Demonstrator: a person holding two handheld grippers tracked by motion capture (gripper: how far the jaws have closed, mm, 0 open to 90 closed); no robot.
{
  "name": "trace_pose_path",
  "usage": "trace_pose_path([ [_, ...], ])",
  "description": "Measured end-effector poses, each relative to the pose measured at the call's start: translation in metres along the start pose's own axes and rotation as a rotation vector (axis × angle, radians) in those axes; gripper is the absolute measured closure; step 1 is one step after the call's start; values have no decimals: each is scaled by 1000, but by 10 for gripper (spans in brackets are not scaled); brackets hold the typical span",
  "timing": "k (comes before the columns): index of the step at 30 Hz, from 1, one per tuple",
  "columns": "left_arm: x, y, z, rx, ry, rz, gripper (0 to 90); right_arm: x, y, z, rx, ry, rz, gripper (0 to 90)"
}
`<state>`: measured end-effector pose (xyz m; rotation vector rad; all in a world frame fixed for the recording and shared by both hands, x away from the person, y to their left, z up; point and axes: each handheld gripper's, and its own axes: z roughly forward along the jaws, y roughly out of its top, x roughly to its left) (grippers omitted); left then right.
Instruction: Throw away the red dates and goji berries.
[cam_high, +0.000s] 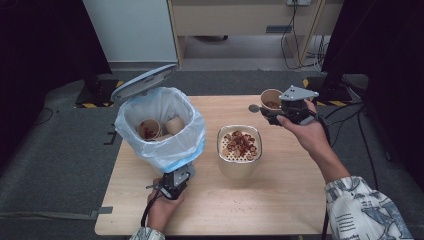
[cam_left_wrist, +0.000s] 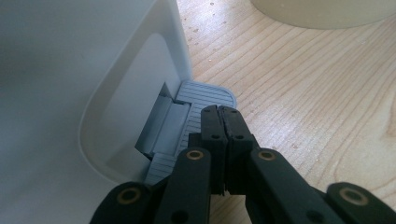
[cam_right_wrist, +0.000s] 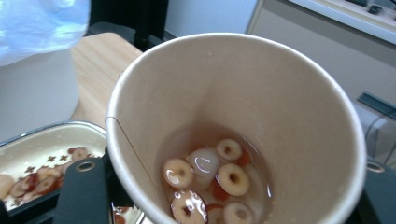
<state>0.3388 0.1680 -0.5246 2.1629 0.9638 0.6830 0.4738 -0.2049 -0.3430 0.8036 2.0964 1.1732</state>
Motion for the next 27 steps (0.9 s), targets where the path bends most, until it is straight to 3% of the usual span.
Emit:
trace_pose_path([
  [7, 0, 0, 0, 1, -1, 0, 881, 2, 8, -1, 2, -7, -22, 317],
  [9, 0, 0, 0, 1, 0, -1, 881, 7, 12, -1, -3, 15, -45, 316],
  [13, 0, 0, 0, 2, 0, 1, 881, 6, 14, -3, -4, 9, -36, 316],
  [18, 0, 0, 0, 1, 1, 0, 881, 12, 15, -1, 7, 31, -70, 316],
  [23, 0, 0, 0, -1, -1, -2, 881, 12, 18, 1, 2, 24, -58, 320],
  [27, 0, 0, 0, -1, 1, -1, 881, 21, 22, 3, -3, 47, -91, 320],
])
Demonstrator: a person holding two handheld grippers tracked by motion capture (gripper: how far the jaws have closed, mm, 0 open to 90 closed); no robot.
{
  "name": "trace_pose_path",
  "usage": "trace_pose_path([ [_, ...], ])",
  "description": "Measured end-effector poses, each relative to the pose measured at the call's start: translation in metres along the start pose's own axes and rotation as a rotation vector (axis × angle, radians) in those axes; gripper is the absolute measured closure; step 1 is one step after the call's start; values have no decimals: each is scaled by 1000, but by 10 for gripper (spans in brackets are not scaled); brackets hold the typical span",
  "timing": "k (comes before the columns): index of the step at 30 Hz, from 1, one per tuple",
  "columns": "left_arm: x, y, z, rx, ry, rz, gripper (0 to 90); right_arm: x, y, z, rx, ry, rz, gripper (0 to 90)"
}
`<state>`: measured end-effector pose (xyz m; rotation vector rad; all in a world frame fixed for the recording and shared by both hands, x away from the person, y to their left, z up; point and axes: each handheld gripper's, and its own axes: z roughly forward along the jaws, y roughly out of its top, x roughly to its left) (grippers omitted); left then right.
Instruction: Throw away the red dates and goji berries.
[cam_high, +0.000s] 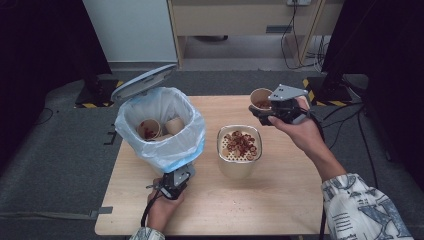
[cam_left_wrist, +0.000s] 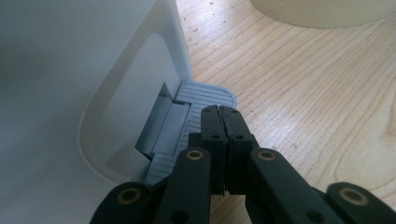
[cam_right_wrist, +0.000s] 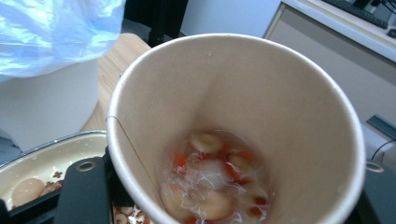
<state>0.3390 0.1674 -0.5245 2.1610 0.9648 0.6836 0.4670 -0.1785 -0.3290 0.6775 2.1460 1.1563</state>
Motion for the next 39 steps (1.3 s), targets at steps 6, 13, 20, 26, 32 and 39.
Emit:
trace_pose_path([
  [6, 0, 0, 0, 1, -2, 0, 881, 4, 5, -2, -20, -17, -29, 322],
  [13, 0, 0, 0, 2, -1, 2, 881, 10, 8, -2, -23, -63, -114, 330],
  [20, 0, 0, 0, 4, -1, 5, 881, 19, 11, 0, -17, -114, -226, 332],
  [26, 0, 0, 0, 2, -2, 2, 881, 17, 10, -2, -23, -122, -225, 332],
  [32, 0, 0, 0, 1, -3, 1, 881, 19, 10, -3, -26, -108, -246, 330],
  [39, 0, 0, 0, 2, 2, 3, 881, 17, 11, -2, -18, -126, -287, 330],
])
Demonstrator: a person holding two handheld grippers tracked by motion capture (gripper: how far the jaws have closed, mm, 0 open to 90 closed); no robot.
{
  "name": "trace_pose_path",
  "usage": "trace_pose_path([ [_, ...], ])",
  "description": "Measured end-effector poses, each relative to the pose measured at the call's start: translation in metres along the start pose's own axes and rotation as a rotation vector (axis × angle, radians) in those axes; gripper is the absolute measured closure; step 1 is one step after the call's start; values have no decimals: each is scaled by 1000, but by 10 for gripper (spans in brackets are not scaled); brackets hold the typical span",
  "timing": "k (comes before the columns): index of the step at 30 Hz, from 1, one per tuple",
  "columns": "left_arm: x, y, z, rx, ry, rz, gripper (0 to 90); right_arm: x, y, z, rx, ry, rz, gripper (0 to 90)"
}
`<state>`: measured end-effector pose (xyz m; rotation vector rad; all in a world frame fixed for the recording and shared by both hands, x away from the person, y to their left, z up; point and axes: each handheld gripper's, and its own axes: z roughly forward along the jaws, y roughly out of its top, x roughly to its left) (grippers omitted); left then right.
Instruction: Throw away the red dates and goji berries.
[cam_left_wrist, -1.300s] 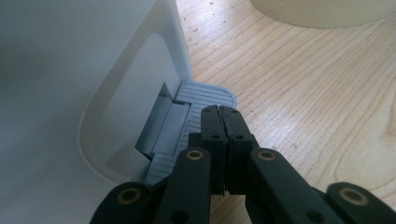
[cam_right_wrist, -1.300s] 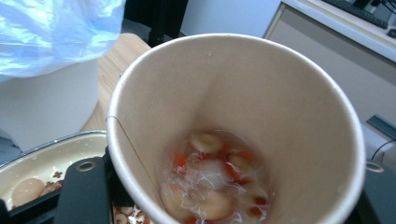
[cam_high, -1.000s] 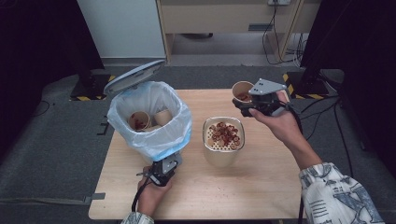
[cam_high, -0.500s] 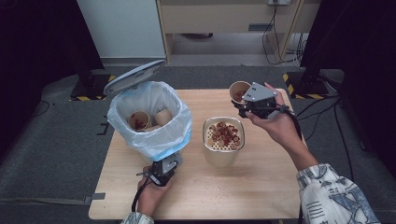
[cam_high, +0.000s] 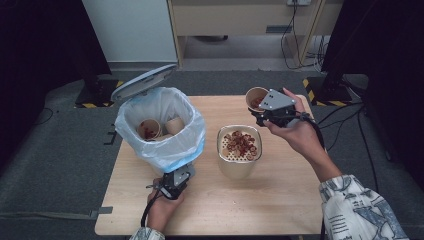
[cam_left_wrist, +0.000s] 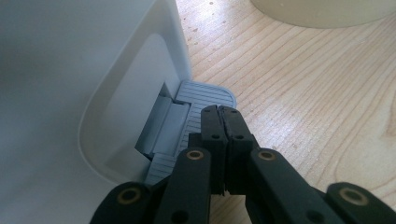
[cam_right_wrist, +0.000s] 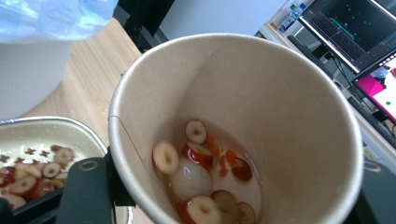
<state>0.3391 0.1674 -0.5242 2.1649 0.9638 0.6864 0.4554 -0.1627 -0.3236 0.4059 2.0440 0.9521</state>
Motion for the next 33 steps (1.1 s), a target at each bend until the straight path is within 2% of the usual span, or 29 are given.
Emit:
trace_pose_path([
  [1, 0, 0, 0, 0, 1, -1, 881, -1, 0, 1, 4, -4, -9, 330],
  [2, 2, 0, 0, 0, -15, 27, 881, -2, 1, 1, 10, -17, -18, 330],
  [4, 2, 0, 0, -1, -15, 27, 881, 0, 5, 2, 13, -23, -48, 330],
  [5, 2, 0, 0, -1, -15, 27, 881, 0, 5, 2, 13, -23, -48, 330],
  [8, 2, 0, 0, -1, -15, 26, 881, 3, 11, 1, 14, -28, -107, 330],
  [9, 2, 0, 0, -1, -15, 26, 881, 3, 11, 1, 14, -28, -107, 330],
  [10, 2, 0, 0, -1, -15, 26, 881, 4, 12, 2, 29, -45, -152, 330],
  [11, 2, 0, 0, -1, -15, 26, 881, 4, 12, 2, 29, -45, -152, 330],
  [15, 3, 0, 1, -2, -17, 25, 881, 8, 16, 2, 59, -78, -267, 329],
  [17, 3, 0, 1, -1, -17, 25, 881, 9, 16, 2, 64, -86, -285, 329],
  [18, 3, 1, 1, 0, -18, 24, 881, 10, 17, 2, 72, -92, -309, 329],
  [21, 3, 1, 0, 0, -20, 23, 881, 9, 19, 1, 61, -84, -307, 328],
  [22, 3, 1, 1, -2, -18, 23, 881, 9, 20, -1, 66, -95, -327, 328],
  [29, 3, 1, 1, -1, -17, 24, 881, 9, 20, -4, 75, -103, -354, 328],
  [33, 3, 1, 1, -2, -18, 22, 881, 10, 22, -5, 85, -119, -398, 328],
])
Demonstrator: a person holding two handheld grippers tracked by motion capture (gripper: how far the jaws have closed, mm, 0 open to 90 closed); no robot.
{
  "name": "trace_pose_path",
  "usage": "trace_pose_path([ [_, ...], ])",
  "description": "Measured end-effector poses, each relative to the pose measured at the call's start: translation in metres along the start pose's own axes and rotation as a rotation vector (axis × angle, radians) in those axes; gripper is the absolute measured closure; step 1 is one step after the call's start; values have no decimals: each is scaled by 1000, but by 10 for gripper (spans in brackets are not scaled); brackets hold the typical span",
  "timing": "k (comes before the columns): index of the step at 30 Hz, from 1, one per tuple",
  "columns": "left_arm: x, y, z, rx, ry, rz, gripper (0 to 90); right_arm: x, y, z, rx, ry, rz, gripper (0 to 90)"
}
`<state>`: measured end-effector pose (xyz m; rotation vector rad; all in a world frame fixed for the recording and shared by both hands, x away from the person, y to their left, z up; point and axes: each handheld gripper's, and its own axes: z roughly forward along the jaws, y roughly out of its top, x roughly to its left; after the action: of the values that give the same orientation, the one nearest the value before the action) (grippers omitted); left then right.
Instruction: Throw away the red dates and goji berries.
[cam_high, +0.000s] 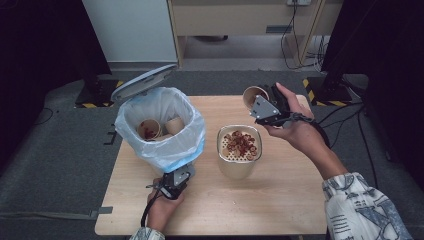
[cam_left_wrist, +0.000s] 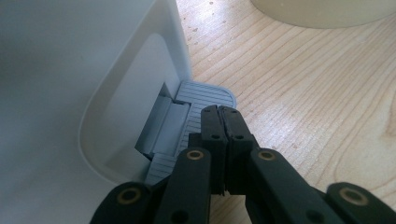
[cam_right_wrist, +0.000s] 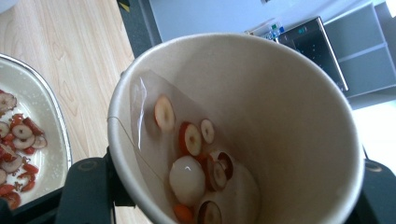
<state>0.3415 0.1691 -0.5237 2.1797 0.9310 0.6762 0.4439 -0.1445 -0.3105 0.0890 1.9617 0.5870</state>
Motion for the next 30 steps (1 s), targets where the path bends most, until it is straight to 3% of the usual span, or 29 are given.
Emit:
trace_pose_path([
  [10, 0, 0, 0, 0, 1, 1, 881, 1, 9, -3, 11, -20, -88, 328],
  [12, 0, 0, 0, 0, -1, -1, 881, 0, 12, -4, 25, -40, -147, 328],
  [16, 0, 0, 0, 1, -1, 0, 881, 1, 13, -4, 34, -40, -176, 328],
  [17, 0, 0, 0, 1, -1, -1, 881, 2, 13, -4, 41, -48, -202, 328],
  [30, 0, 0, 0, 1, -1, -1, 881, -2, 12, -6, 27, -48, -173, 326],
])
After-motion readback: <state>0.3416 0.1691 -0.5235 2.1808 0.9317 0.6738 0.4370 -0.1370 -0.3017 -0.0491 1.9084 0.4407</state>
